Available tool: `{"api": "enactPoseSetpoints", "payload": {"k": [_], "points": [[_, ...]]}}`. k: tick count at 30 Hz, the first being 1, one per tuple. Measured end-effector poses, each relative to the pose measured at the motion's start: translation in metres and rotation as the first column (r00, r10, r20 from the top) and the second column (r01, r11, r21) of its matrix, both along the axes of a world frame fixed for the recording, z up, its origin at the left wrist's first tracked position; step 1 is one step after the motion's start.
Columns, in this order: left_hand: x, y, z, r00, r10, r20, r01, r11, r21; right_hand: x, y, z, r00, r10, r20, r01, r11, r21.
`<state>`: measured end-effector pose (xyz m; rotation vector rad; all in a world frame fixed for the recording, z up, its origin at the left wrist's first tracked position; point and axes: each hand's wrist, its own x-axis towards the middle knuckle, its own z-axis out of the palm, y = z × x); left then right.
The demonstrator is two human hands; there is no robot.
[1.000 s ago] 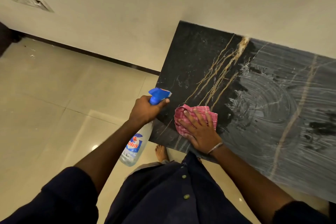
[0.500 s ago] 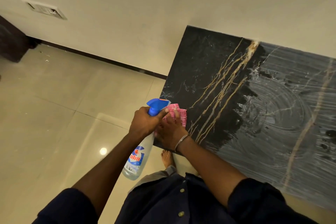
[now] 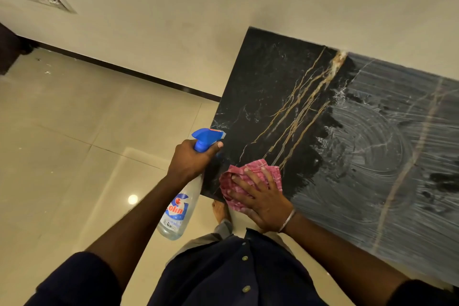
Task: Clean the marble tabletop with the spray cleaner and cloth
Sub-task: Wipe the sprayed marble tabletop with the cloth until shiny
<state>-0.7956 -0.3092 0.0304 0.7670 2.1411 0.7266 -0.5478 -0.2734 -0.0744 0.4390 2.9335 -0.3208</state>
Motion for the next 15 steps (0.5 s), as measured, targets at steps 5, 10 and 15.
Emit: {"api": "enactPoseSetpoints", "payload": {"k": [5,10,15], "points": [[-0.002,0.001,0.003,1.0,0.021,0.002,-0.021,1.0,0.012,-0.037,-0.008,0.004,1.0,0.012,0.026,-0.012,1.0,0.021],[-0.004,0.006,0.004,1.0,0.017,0.007,-0.017,0.999,0.034,-0.109,-0.022,0.006,1.0,0.017,0.008,-0.017,1.0,-0.002],[-0.001,0.019,-0.001,0.995,-0.096,0.024,0.096,0.995,0.007,-0.095,-0.015,0.003,0.995,0.068,-0.079,-0.069,0.997,-0.016]]}}
